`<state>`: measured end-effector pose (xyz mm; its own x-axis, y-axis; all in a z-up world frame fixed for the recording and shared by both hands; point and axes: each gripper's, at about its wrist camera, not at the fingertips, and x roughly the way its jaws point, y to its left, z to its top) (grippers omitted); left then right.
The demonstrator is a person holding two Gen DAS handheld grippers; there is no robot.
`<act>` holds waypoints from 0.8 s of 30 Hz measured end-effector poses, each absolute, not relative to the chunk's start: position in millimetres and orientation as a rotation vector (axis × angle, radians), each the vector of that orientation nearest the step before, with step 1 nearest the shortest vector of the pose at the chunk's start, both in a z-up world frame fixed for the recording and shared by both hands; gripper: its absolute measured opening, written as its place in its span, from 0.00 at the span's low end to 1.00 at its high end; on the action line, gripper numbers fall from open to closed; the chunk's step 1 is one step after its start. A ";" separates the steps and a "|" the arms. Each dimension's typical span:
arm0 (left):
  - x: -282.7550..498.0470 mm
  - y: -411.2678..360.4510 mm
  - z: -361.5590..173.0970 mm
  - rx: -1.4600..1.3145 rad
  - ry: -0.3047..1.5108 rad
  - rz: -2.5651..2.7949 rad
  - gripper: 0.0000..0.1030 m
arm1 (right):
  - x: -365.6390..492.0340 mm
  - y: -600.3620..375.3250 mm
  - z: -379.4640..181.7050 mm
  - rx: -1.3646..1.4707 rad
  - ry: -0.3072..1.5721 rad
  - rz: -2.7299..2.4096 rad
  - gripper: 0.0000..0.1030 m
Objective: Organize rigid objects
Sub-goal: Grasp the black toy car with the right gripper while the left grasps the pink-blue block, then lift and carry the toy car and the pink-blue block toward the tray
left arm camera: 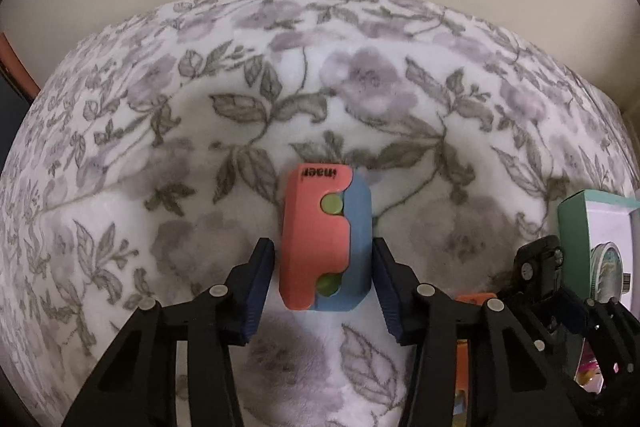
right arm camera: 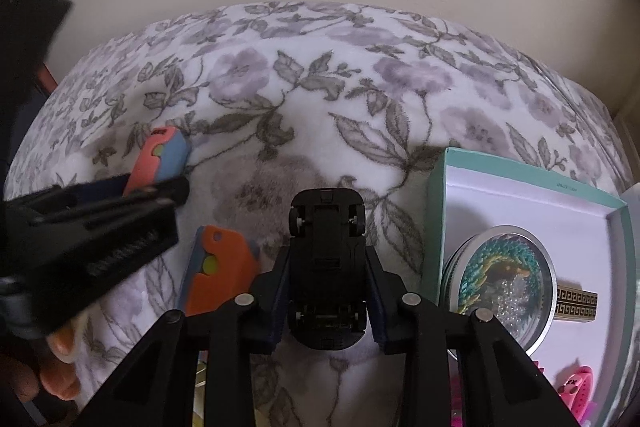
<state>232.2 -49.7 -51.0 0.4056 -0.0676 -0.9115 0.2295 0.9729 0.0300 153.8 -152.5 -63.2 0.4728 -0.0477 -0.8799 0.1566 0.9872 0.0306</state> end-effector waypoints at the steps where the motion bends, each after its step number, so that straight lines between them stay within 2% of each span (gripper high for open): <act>1: 232.4 -50.1 -50.3 0.163 1.142 -0.189 0.47 | 153.7 -152.7 -63.2 0.112 1.072 -0.125 0.34; 24: 225.9 -60.0 -43.3 0.220 1.179 -0.148 0.44 | 153.0 -149.3 -63.1 0.093 1.096 -0.132 0.34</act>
<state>225.9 -60.0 -43.3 0.3757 0.0007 -0.9267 0.2291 0.9689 0.0936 153.0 -149.3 -63.1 0.4501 -0.0605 -0.8909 0.1524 0.9883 0.0099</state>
